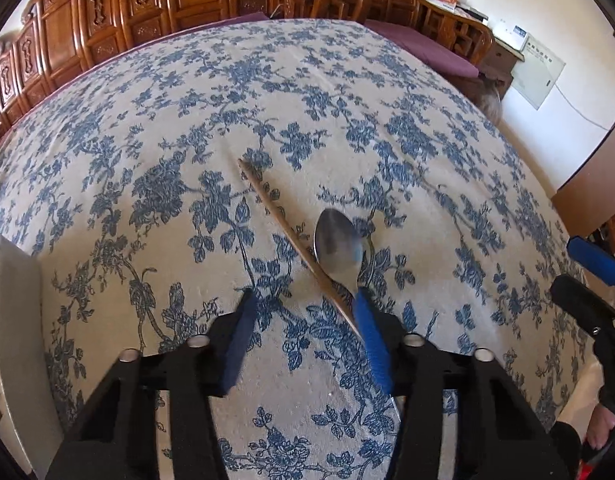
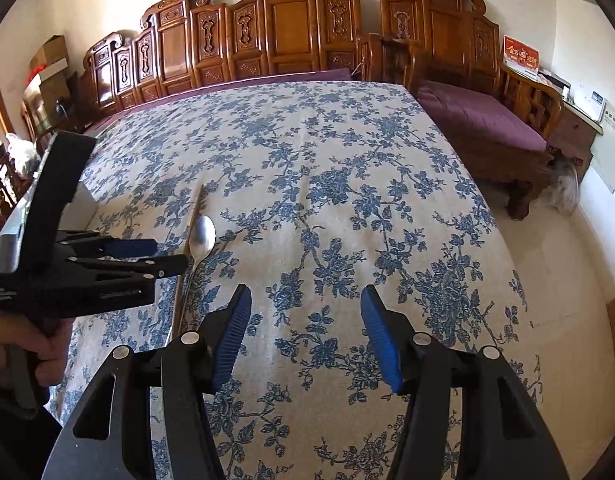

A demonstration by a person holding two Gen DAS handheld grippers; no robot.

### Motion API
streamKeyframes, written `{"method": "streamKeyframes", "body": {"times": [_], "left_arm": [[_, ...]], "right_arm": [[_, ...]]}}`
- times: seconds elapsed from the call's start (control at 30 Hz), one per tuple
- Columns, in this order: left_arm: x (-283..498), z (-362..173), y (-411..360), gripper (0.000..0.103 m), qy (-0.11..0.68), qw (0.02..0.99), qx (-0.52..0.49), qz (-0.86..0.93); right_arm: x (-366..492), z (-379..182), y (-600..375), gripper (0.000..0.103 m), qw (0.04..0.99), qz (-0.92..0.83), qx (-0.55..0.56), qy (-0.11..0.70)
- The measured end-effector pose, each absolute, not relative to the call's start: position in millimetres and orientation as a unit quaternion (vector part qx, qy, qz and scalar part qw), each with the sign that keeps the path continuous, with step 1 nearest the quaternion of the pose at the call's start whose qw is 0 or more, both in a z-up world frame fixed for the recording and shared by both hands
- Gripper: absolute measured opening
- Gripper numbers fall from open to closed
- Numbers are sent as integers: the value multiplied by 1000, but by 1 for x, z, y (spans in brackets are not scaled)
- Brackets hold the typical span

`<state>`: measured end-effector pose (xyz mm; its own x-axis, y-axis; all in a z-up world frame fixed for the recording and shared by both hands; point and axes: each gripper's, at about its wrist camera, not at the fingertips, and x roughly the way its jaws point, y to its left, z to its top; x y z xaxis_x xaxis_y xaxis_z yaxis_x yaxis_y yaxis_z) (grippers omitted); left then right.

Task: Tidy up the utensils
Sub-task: 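Move the left gripper toward the metal spoon and chopstick on the cloth, then grasp the wooden chopstick with the left gripper while the right grasps the metal spoon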

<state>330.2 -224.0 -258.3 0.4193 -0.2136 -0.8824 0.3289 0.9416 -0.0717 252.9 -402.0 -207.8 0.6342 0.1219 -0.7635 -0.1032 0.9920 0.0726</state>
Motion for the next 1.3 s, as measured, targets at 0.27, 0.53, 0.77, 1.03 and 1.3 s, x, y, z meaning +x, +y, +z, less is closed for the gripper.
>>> {"method": "streamKeyframes", "body": {"times": [0.27, 0.53, 0.77, 1.03, 1.3], "left_arm": [[321, -260, -204, 5, 516, 840, 76, -149], [305, -253, -173, 4, 518, 838, 51, -163], [287, -233, -147, 4, 502, 848, 30, -167], [266, -206, -118, 4, 480, 861, 4, -167], [248, -190, -99, 4, 461, 872, -2, -167]], "right_arm": [[252, -212, -387, 59, 900, 81, 8, 429], [251, -220, -365, 59, 893, 98, -1, 439], [272, -232, -332, 44, 879, 122, 7, 461], [302, -254, -299, 25, 854, 127, -4, 505], [316, -256, -282, 15, 844, 103, -55, 524]]}}
